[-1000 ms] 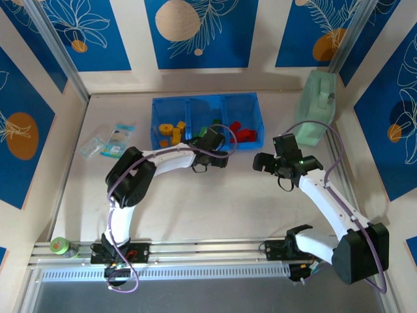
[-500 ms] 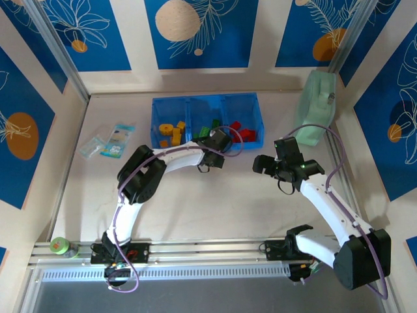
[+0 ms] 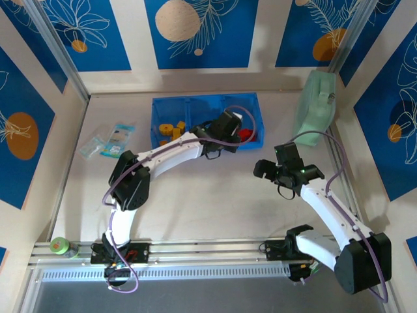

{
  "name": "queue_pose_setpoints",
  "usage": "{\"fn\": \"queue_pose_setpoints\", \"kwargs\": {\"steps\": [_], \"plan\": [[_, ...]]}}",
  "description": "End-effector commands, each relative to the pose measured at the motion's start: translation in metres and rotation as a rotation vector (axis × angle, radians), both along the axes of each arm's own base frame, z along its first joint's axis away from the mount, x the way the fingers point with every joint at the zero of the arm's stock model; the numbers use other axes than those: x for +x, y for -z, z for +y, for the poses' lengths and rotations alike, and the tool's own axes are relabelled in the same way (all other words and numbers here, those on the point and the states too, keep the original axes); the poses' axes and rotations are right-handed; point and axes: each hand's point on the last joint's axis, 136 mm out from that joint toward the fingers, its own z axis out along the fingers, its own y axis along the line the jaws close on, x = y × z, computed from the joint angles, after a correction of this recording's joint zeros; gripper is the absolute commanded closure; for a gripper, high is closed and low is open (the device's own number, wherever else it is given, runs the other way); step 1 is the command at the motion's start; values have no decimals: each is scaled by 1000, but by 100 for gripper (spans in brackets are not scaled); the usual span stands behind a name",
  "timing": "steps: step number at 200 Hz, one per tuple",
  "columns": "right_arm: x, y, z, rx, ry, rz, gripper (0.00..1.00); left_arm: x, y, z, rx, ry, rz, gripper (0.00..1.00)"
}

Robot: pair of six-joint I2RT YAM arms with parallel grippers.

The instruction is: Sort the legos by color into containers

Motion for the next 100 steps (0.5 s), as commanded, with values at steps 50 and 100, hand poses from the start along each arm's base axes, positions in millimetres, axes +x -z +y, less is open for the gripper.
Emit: {"fn": "queue_pose_setpoints", "kwargs": {"steps": [50,100], "plan": [[-35,13,0,93,26,-34,7,20,-52,-47,-74,130,-79,73],[-45,21,0,128,45,-40,7,38,-58,-72,-111,155,-115,73]]}}
